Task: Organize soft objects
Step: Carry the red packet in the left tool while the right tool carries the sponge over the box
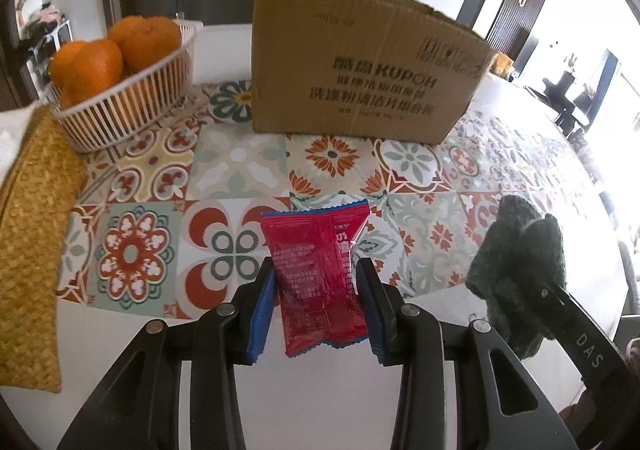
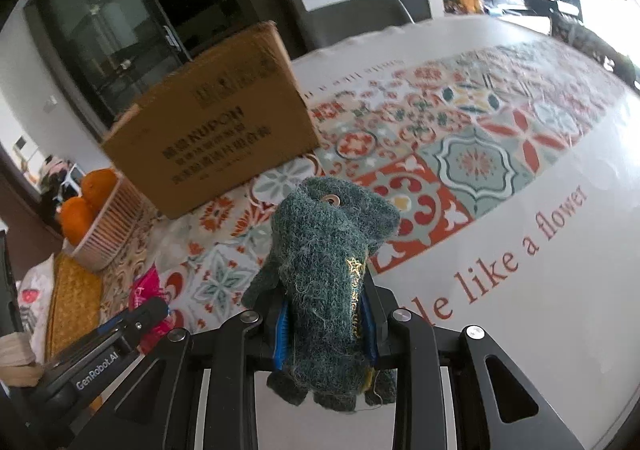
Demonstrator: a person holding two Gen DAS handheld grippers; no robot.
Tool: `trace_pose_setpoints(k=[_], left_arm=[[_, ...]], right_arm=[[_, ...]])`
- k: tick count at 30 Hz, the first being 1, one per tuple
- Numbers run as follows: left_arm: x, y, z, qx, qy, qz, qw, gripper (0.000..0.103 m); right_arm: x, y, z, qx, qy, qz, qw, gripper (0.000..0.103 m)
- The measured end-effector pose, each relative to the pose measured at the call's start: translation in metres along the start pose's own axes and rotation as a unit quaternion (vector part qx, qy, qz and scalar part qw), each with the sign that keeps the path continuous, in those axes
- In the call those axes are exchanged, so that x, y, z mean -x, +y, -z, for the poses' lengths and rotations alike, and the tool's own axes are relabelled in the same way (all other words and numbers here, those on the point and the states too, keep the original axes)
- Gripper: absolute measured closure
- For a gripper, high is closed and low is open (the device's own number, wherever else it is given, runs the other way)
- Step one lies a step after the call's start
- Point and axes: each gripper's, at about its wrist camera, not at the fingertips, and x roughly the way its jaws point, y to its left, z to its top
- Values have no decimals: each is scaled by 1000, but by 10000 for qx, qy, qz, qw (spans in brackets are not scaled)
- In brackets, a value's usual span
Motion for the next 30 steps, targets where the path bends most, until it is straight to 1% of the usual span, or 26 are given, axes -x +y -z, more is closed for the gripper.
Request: trace_pose_setpoints(k=[5,14,16,20,26,30], left_arm=[[20,-1,1,-70,-186,-7,9998,63],[49,-6,2,-71,-401,121,9991,65],[55,-8,0,-89,-473,144,9987,66],[67,-11,-4,-111,-611,198,9979,66],[87,-18,-16,-219,-902,186,9955,66],[98,-20,-25,-260,-1071,217,9937,66]], right_arm=[[17,7,-2,233,-198,-115,9995,74],[48,18,-11,580,-672,-231,9958,74],[52,19,-14,604,-716,-278,9952,74],[63,23,-22,672,-883,-388,9931,74],[71,26,-34,697,-1016,-583,9907,74],[75,30,-44,767,-1121,-632,9887,74]])
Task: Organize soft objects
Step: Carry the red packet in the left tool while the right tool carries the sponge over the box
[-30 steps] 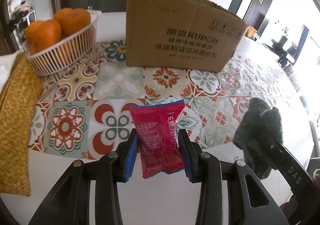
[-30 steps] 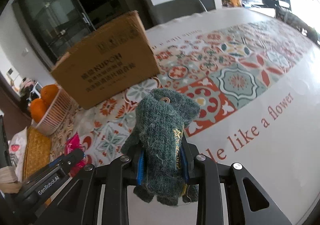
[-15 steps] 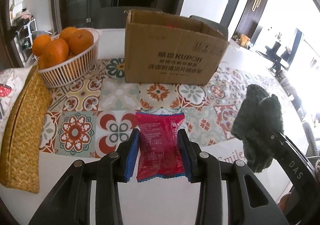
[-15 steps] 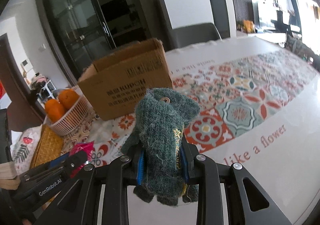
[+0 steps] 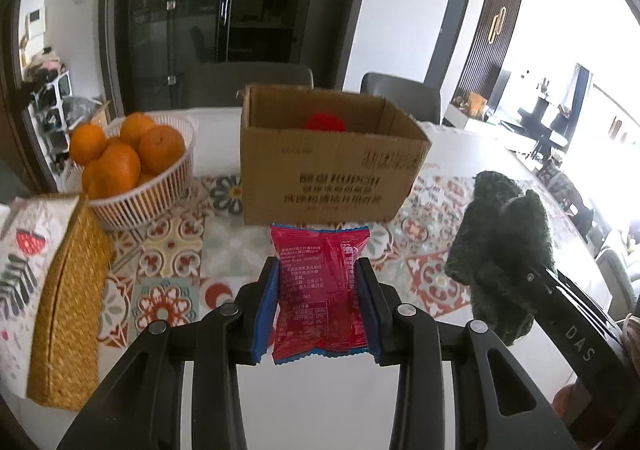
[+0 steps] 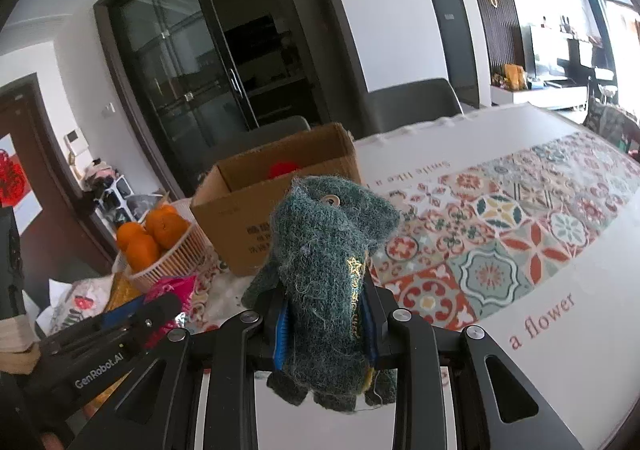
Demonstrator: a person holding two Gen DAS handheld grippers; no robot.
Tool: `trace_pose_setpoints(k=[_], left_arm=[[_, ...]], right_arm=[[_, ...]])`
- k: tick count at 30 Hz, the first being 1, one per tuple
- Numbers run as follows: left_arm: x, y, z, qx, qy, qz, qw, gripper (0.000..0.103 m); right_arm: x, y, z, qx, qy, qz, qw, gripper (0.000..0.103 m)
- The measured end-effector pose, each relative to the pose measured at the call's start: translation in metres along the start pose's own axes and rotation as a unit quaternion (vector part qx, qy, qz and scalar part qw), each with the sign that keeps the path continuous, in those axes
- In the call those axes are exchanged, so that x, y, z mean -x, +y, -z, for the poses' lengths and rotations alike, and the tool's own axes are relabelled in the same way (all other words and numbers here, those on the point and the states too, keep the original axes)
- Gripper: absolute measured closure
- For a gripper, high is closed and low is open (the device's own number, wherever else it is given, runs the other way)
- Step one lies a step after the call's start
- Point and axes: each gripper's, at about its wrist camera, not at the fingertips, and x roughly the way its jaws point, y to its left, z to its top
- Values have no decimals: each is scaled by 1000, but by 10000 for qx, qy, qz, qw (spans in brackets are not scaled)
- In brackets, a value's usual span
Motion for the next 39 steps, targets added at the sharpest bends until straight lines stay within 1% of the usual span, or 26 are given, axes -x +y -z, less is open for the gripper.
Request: trace_pose_setpoints(k=[6,12,16,21,28,39], left_arm=[[7,-2,-20,-66,-218,51,9997,66],[7,1,-42,-86,-381,50,9992,66],[7,3,-57,-133,-480,6,9988,66],[7,8,-73,-145,-585,3,9982,66],[4,12,-96,-227,-698,-3,9973,66],[-9,13,-131,-313,-636,47,9975,66]], right_arm=[[0,8,-21,106,-143,-147,9997,74],[-1,24,-43,451,-418,-56,9981,74],[-6,32,-57,555,-459,-129,9973,74],[-14,36,-75,554,-398,-286,9973,74],[-24,43,-99,699,-392,-356,9961,74],[-54,49,-134,897,-70,-450,9949,74]])
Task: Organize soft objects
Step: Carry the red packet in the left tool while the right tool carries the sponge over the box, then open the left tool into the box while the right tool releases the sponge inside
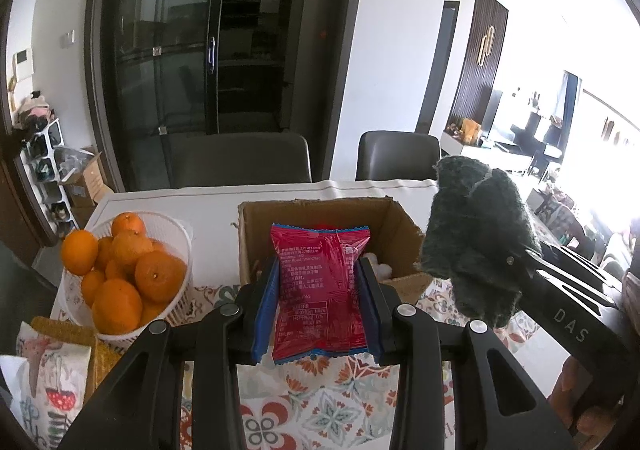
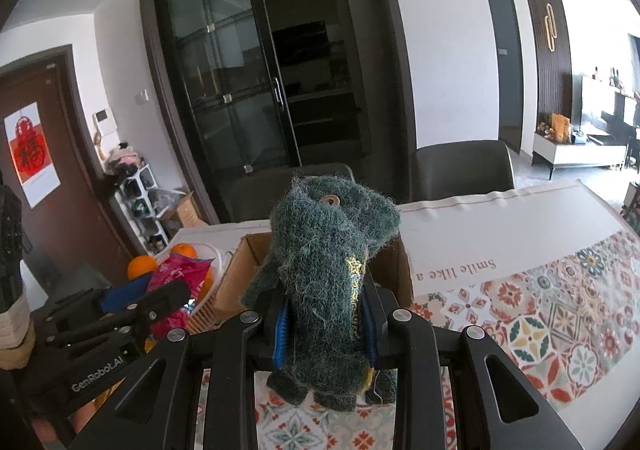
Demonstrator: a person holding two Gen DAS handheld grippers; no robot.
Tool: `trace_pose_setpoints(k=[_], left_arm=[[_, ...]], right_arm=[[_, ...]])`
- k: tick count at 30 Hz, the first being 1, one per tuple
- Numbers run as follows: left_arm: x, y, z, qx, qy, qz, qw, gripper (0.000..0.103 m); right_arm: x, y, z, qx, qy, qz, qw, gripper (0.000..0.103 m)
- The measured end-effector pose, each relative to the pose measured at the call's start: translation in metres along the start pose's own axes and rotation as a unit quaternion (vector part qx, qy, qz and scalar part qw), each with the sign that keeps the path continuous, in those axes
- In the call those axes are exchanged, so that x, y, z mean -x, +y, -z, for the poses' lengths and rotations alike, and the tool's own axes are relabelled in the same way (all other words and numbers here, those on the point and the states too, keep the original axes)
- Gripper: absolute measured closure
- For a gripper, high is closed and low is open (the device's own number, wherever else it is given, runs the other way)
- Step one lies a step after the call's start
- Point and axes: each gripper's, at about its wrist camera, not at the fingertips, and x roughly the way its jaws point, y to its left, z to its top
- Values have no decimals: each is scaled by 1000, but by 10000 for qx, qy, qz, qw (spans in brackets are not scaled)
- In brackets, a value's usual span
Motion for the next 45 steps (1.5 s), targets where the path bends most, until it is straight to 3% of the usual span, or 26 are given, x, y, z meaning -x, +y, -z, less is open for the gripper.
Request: trace_pose_setpoints(k=[11,19,39,42,45], left_arm=[[-30,9,-25,86,203,42,9997,66],[-60,15,-38,199,557,105,9982,66],[-131,24,-42,327,1253,108,9915,65],[-138,23,-39,318,1349,56,9903,59],[-141,23,-36,290,1374,-19,9901,47]], right_arm=[[-41,1,-32,298,331,17,9990,73],[-81,-6,-43,267,861,-98,9959,73],[-159,-23,-30,158,1847,-151,9825,72],[-170,-28,-24,70,2031,-197,9789,68],[-180,-32,-17,15,2166,-211,9760,65]])
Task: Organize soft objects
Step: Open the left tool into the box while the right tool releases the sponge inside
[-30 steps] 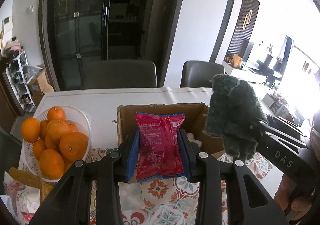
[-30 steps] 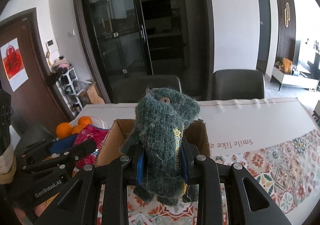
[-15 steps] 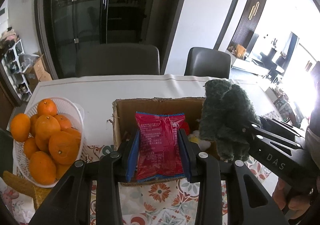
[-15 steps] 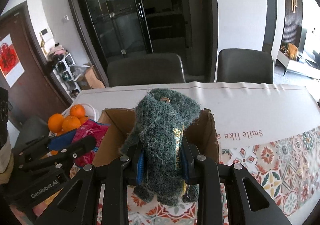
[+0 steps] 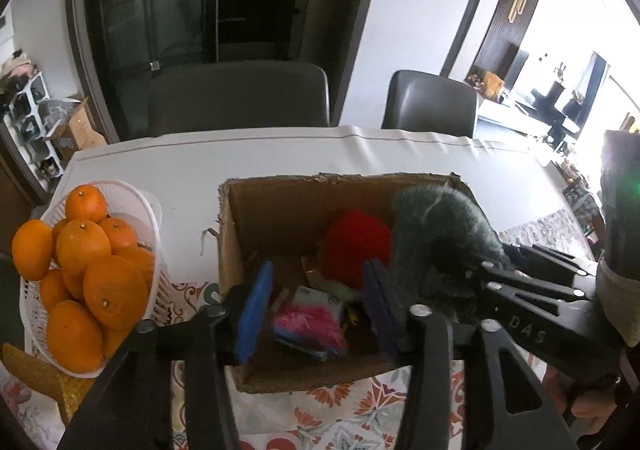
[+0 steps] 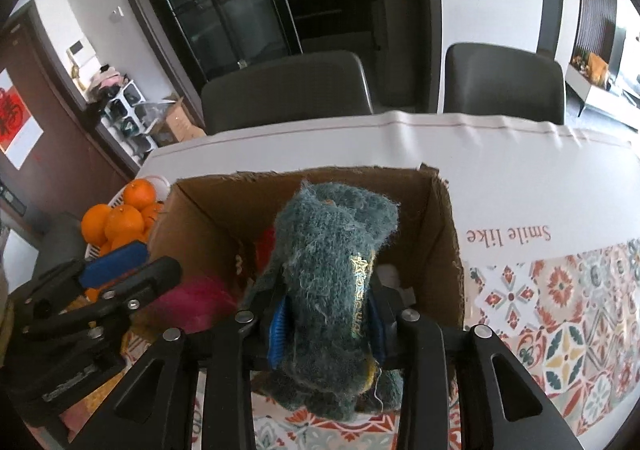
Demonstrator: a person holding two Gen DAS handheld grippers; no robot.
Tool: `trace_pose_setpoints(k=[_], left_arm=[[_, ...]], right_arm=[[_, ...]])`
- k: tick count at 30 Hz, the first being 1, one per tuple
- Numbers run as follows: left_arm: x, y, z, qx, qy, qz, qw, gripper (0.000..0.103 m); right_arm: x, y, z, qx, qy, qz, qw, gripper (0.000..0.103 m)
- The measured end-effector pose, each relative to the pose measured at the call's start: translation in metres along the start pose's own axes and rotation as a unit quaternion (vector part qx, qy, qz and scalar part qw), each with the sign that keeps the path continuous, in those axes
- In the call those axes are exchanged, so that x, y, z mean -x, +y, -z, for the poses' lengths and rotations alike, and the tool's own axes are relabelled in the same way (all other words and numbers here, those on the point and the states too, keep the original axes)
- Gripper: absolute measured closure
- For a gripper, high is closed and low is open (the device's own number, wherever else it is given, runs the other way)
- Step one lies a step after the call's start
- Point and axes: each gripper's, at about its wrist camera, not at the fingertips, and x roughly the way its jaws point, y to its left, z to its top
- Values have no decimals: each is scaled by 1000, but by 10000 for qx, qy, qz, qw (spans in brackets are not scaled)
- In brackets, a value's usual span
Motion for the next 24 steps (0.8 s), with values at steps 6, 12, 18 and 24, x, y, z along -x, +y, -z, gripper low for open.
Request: trace_pose_setpoints(k=[6,12,18,24], left_arm=[[6,0,0,-81,-176,-330,9993,42],[14,2,0,-169,-318,-560,9978,42],[21,0,5,-254,-374,-510,9977,39],[40,-9,12,-286,-591,-645,9958,28]], right_arm=[[-8,1,-2,180,-47,271,9995,38],[-8,8,-3,299,127,281,9991,38],[16,8,-2,459,38,456,9979,38],[47,8,14,313,-162,647,9973,38]])
